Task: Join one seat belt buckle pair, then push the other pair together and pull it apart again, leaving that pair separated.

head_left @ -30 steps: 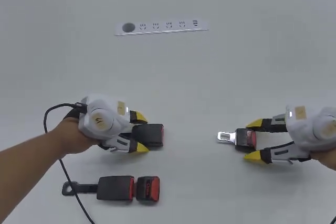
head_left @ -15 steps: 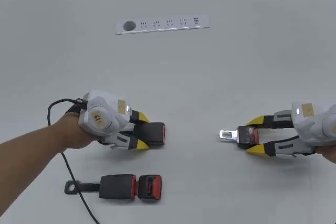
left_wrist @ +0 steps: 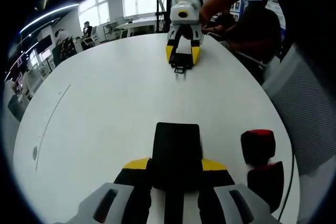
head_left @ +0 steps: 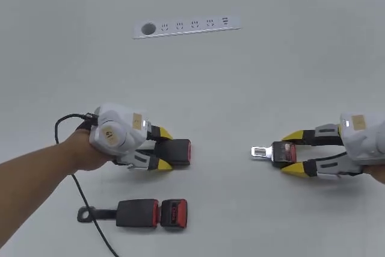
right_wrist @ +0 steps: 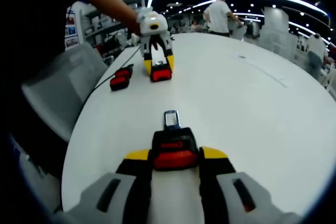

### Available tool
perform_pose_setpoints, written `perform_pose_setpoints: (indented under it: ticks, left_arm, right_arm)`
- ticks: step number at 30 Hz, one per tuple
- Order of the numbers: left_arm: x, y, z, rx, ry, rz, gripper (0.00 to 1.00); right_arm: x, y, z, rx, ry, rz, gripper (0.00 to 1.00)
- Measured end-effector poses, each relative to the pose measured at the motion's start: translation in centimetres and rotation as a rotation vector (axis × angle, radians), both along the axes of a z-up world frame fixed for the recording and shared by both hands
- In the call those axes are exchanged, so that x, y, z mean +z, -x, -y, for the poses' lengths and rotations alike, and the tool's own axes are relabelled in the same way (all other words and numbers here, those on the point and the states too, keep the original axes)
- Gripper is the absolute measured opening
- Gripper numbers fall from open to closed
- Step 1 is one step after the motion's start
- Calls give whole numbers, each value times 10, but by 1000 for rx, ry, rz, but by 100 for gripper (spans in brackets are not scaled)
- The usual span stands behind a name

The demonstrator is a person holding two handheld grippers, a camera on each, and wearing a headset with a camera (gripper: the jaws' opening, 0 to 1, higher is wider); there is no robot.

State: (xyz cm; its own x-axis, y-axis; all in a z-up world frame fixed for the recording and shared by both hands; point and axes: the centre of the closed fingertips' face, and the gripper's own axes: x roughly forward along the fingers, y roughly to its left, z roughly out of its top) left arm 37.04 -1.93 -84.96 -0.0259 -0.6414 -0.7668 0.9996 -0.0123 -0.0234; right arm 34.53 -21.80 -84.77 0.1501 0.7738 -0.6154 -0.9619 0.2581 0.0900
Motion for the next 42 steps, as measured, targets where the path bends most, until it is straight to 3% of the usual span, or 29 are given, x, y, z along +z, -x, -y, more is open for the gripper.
perform_pose_setpoints:
  ticks: [8,32,42]
  left_arm:
    - [0,1,-1,-7,-5,-3,35]
    - [-5,-1,-3,3,-22,2,34]
    - [-5,-1,-2,-11,-29,5,34]
  right_arm:
    - [0,1,-16,-10,-26,4,34]
    - [-5,-1,-99,33,-82,31,35]
    - [-5,-6,-116,40,-91,25,35]
